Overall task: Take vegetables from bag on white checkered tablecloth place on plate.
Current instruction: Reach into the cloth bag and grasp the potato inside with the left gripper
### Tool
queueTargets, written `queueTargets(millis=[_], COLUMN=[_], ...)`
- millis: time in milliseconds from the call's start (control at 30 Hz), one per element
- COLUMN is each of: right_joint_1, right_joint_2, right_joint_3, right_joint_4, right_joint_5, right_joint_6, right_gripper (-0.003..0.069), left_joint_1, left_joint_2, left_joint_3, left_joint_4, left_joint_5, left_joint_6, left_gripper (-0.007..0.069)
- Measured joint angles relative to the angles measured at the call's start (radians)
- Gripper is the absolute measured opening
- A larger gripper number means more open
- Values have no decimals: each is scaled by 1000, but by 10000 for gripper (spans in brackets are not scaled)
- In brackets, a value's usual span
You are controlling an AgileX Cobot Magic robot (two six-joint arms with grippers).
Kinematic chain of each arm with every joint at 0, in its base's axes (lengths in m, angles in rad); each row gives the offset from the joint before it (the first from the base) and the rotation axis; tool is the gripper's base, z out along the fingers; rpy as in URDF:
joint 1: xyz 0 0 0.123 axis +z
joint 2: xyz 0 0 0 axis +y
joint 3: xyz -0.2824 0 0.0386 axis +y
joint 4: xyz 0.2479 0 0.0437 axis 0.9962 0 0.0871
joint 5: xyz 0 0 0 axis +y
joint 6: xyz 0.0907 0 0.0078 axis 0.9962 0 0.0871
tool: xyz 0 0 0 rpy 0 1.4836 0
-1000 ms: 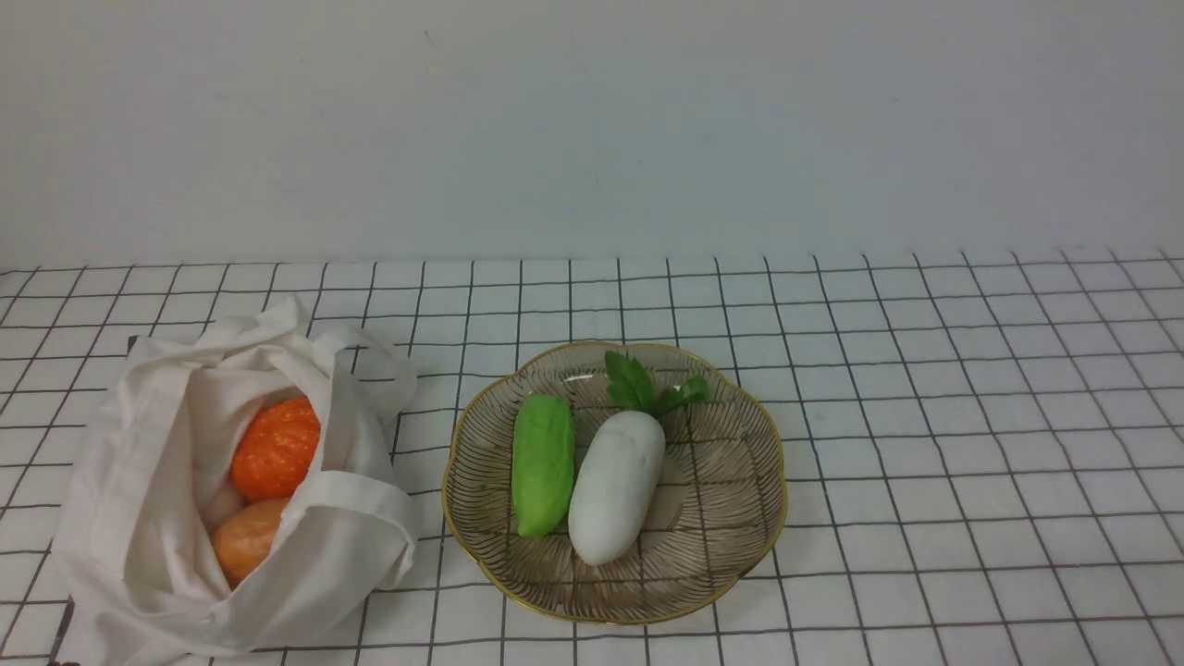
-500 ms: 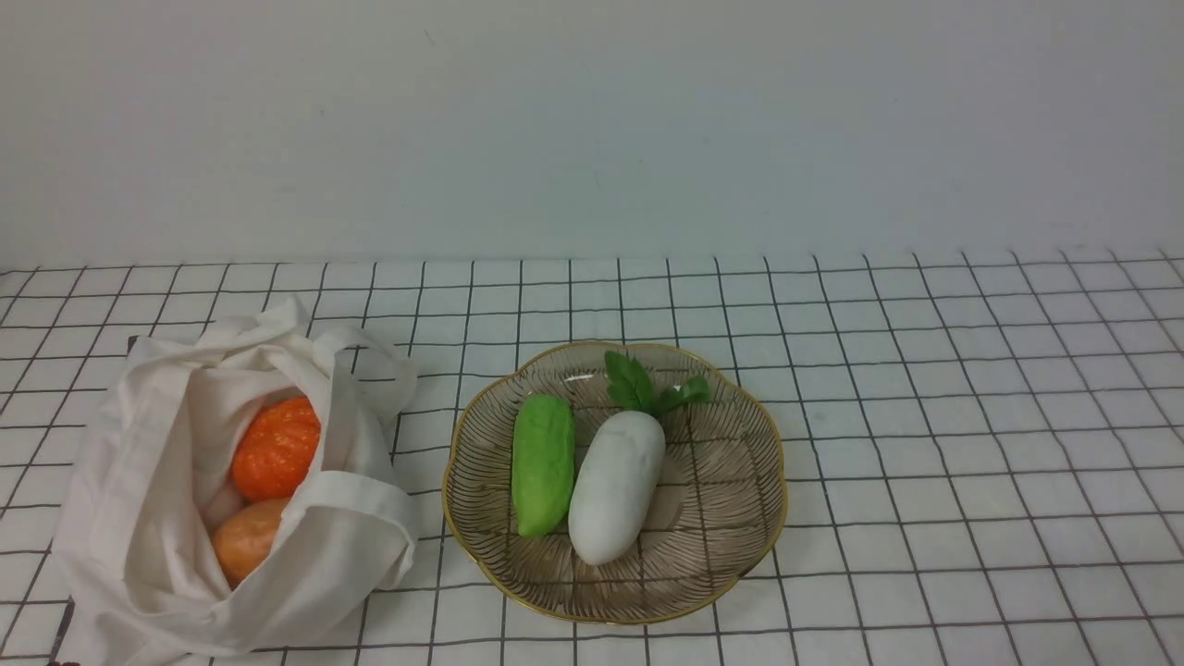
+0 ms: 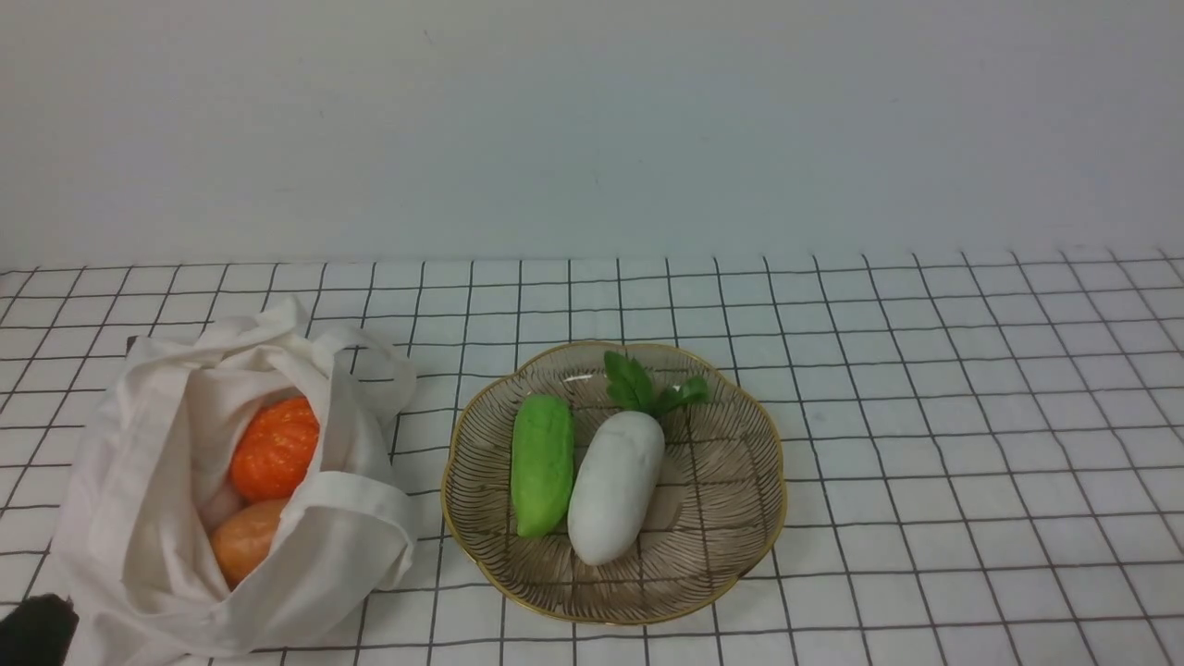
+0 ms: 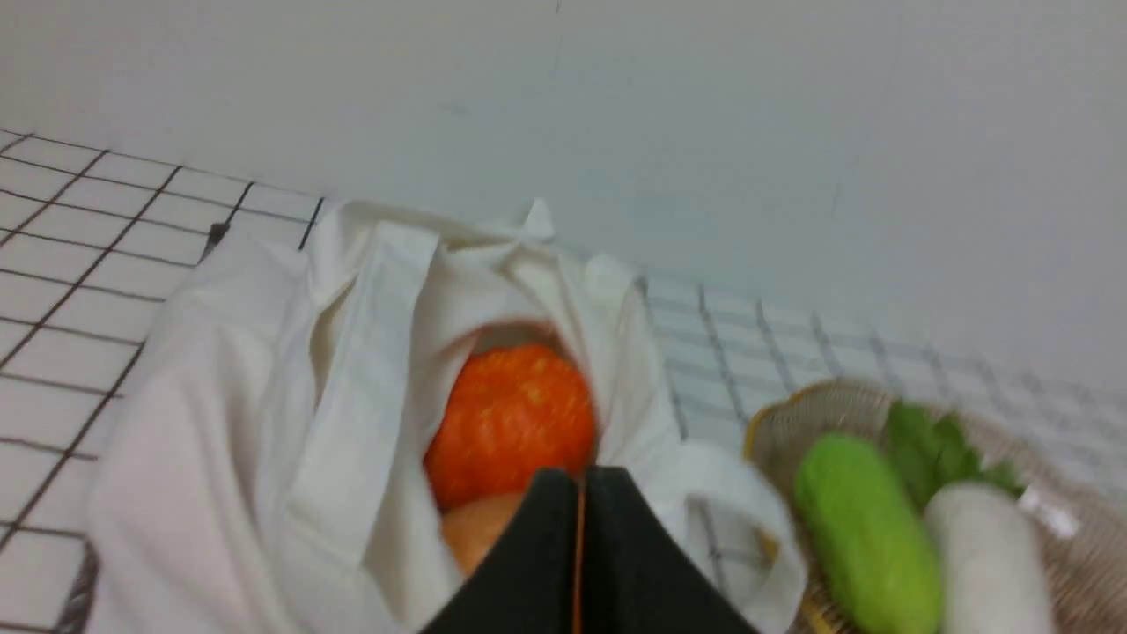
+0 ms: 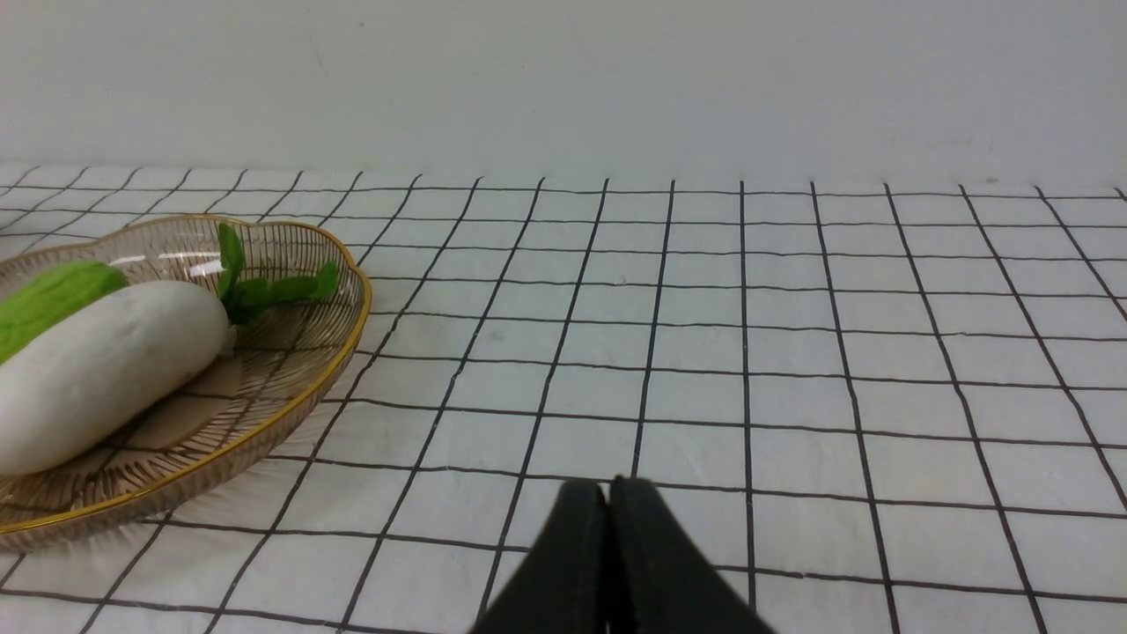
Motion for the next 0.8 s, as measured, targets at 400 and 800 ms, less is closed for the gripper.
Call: queueTargets(millis=[400, 800], right_joint_1=[0, 0], right_joint_2=[0, 0], right_joint_3=[0, 0], right_joint_4=[0, 0], right_joint_5=[0, 0], right_joint_6=[0, 0], right_gripper=[-14, -14], left_joint_1=[1, 1], left_joint_2=[91, 974], left_joint_3=[-232, -848], left_joint_4=[-240, -69], left_joint_5=[-189, 806], left_joint_6=[51, 428], left_gripper=[-8, -8])
